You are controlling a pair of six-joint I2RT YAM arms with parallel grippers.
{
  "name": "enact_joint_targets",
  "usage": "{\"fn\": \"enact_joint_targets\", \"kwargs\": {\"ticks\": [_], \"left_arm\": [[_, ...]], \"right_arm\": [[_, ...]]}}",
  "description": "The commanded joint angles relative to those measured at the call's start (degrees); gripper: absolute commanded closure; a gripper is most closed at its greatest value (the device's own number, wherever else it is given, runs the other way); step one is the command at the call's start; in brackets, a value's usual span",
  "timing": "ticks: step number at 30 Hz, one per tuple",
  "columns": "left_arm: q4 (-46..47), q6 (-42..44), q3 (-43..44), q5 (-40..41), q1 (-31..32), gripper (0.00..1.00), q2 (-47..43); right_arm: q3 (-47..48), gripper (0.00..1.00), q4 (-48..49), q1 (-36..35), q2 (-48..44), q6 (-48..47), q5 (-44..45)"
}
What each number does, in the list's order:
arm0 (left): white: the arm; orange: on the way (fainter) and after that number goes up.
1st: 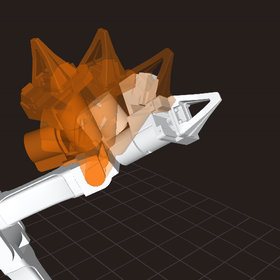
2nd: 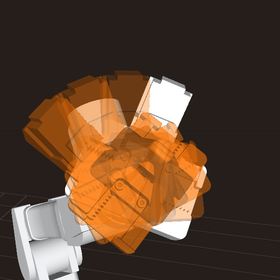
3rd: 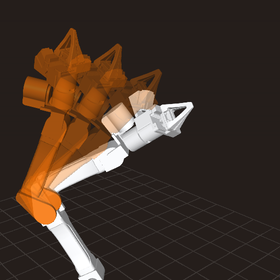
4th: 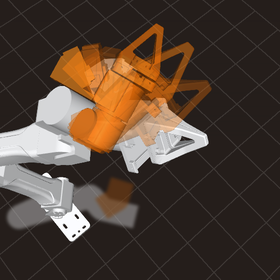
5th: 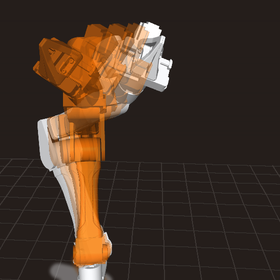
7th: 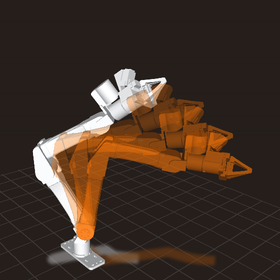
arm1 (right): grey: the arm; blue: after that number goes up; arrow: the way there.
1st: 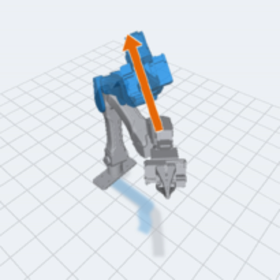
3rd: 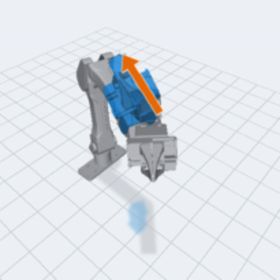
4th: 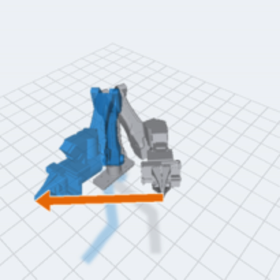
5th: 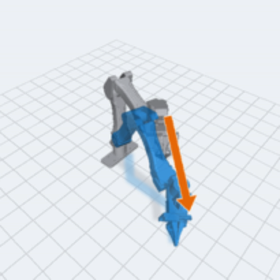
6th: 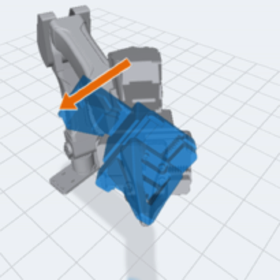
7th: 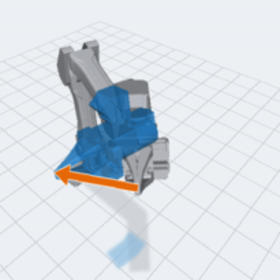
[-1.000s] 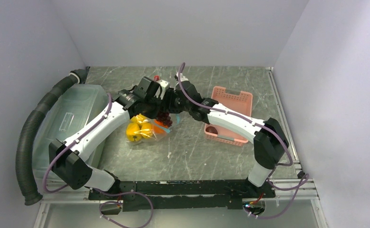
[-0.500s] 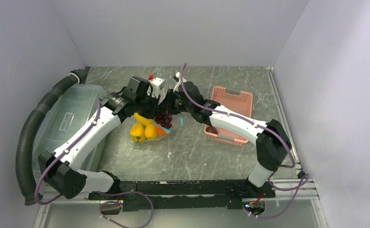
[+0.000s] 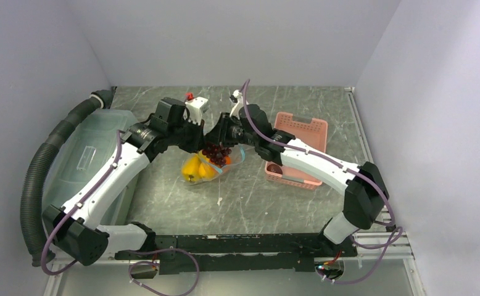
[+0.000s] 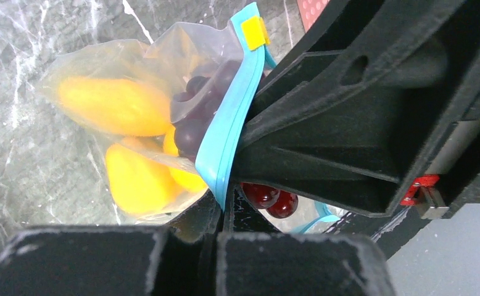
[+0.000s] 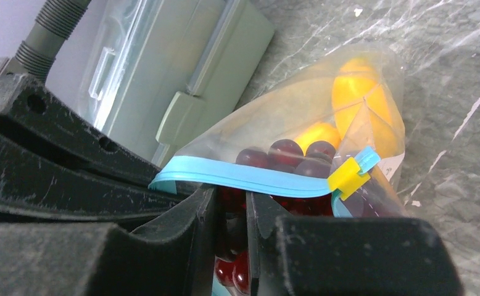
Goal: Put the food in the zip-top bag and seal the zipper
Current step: Place the fake fruit in the zipper food storage bag.
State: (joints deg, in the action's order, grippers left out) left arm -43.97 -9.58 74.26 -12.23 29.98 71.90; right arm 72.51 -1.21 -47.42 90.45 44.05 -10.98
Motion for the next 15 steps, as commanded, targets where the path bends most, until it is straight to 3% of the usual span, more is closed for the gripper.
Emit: {"fn": "enact_joint_targets", "kwargs": {"ticks": [1,6,11,15], "left_arm": [[3.78,-1.41,-0.04,-3.96,-1.30,1.00,-0.55],[5.54,-2.49,-0.67,-8.59,-3.11,1.00,-1.16],[5.78,-2.32,-0.91,-8.56,-3.20,1.00,-1.05],[5.47,-2.24,-0.66,-9.03,-3.25,1.00,-0.16]], "right_arm": [[0.61,0.77,1.49,-0.39,-4.46,-2.83,-0.49],[3.35,0.75,-6.26,-0.39,-1.27,-5.80,1.70],[2.32,0.74,-7.05,-0.39,-3.21,-7.02,2.18],[4.03,0.63,-11.94,-0.39,-6.80,-10.16,5.07]]}}
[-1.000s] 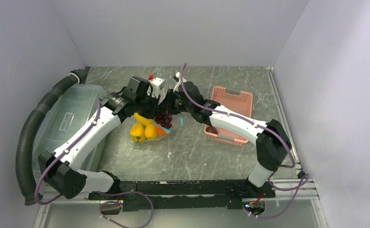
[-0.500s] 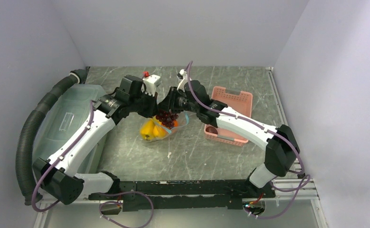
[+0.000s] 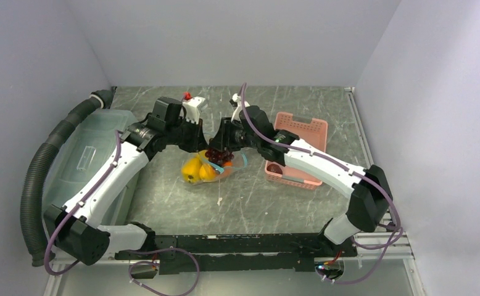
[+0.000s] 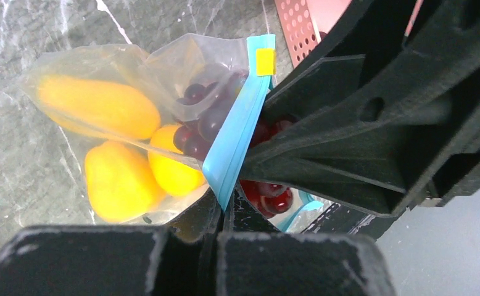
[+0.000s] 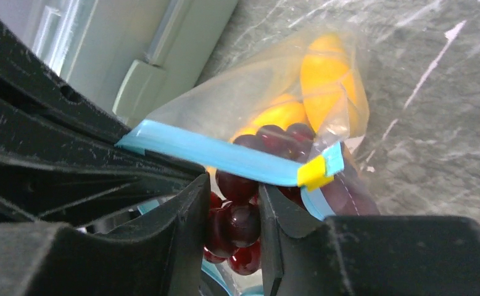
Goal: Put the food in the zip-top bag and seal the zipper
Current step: Place the fake fruit in the zipper food storage bag.
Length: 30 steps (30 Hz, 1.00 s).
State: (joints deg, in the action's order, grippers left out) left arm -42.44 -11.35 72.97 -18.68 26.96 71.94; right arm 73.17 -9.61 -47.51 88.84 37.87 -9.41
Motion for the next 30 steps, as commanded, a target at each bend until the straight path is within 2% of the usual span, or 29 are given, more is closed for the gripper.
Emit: {"fn": "enact_joint_targets", "kwargs": {"ticks": [1,9,16,21,30], "left_arm": [[3.98,-0.55,0.60,-2.66,-0.24,1.00,-0.14],[4.32,-0.81,0.40,-3.30,-0.50,1.00,0.06],[4.72,-1.19,0.13,-3.77,-0.77,1.00,-0.13],[4.63,-1.16,0.18,-3.56,-0.77,1.00,-0.29],[4.21,-1.29,0.41,-3.25,-0.86,1.00,0.14]], "right_arm": [[3.46,0.62,-4.22,-0.31,-6.38,-4.52,4.38],[2.63,0.54,-7.18,-0.31,-12.50,-5.95,6.42],[0.87,0.52,-7.57,-0.39,-12.22,-4.54,5.91],[-0.41,0.52,-11.19,-0.39,-13.08,-4.60,7.56],[-9.58,0.52,-10.69,-1.10,-17.79,-1.80,6.64]]}}
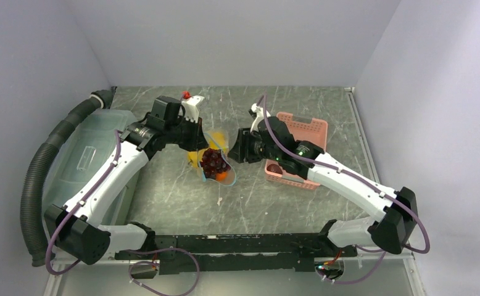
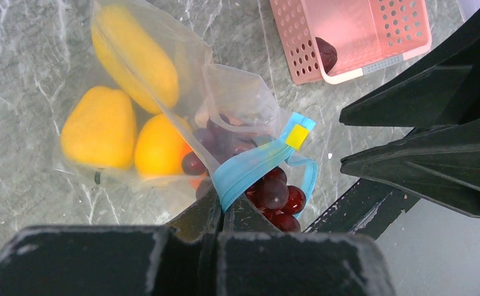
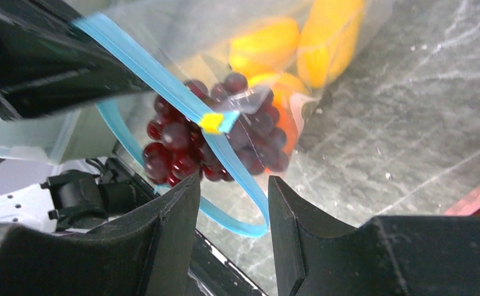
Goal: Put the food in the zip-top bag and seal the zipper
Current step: Place the fake fruit in the zipper food storage bag, then adjust the zipper food storage bag at the center of the board.
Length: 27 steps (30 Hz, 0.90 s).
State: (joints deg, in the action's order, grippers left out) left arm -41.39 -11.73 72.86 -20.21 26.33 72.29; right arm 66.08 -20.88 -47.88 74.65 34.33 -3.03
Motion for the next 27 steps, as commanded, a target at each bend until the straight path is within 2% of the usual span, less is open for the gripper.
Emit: {"fn": "enact_joint_targets", "kwargs": {"ticks": [1,9,20,27], "left_arm": [[3.12,-0.93,0.59,-1.83,-0.22,1.00,-0.07],[3.24,-1.05,0.47,-2.24,-0.54,1.00,0.04],[3.26,-1.04,0.45,-2.34,-0.57,1.00,-0.05],[3.24,-0.94,0.49,-2.14,-0.57,1.00,-0.30]], "right_arm": [[-3.33,0.52,0.85,-1.18,-4.19,2.07,0.14],[-8.68,0.52,0.81,-4.42,-5.97,4.52,4.52],[-9.42,0.52,4.87,-8.05,2.35,7.86,7.38],[-8.39,0.63,5.15,-8.44,6.96,10.72,10.65]]}}
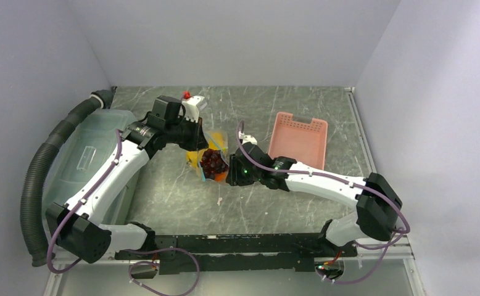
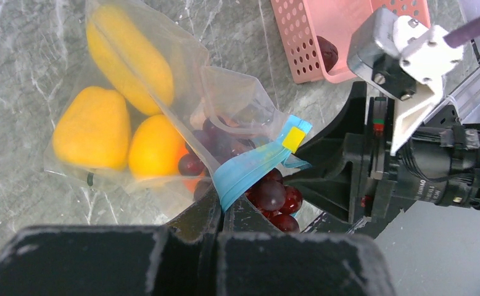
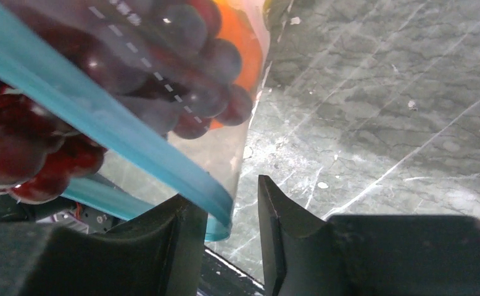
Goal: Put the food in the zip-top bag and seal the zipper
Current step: Adjust the zipper food storage bag at the center of the board.
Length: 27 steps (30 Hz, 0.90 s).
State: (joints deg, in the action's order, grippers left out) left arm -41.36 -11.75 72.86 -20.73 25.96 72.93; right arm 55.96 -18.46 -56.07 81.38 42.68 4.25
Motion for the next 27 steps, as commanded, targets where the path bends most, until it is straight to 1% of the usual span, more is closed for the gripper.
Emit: {"fn": "enact_joint_targets", "kwargs": {"ticks": [1,4,8,11,22,27], "left_arm": [[3.20,-0.91,0.47,-1.55,-0.20,1.00,-0.94],[3.14,-0.92,0.50,-1.75,-0.20,1.00,-0.94],[3.28,-1.00,0.40,-2.01,-0.20,1.00,-1.03],[3.48,-1.06,0.27,-1.82,-0.20,1.00,-1.12],[2.13,-0.50,1.36,0.05,-0.20,1.00,-1.26],[0.02,-1.71,5.28,0.18,-0.20,1.00,-1.20]], "right_arm": [[1.62,0.65,2.68,-0.26,0.31,2.64,3.85],[1.43,0.74,2.08,-0.24,0.30,3.34,5.55],[1.41,0.92,2.01,-0.26,-1.01,3.77,7.00],[3.19,1.00,0.52,-0.26,-2.25,2.92,8.19],[17.32,1.00,-7.93,-0.13,-5.58,-6.79,11.11],[23.81,1.00,-13.31,0.07,-4.06,-10.09,12.51]]}}
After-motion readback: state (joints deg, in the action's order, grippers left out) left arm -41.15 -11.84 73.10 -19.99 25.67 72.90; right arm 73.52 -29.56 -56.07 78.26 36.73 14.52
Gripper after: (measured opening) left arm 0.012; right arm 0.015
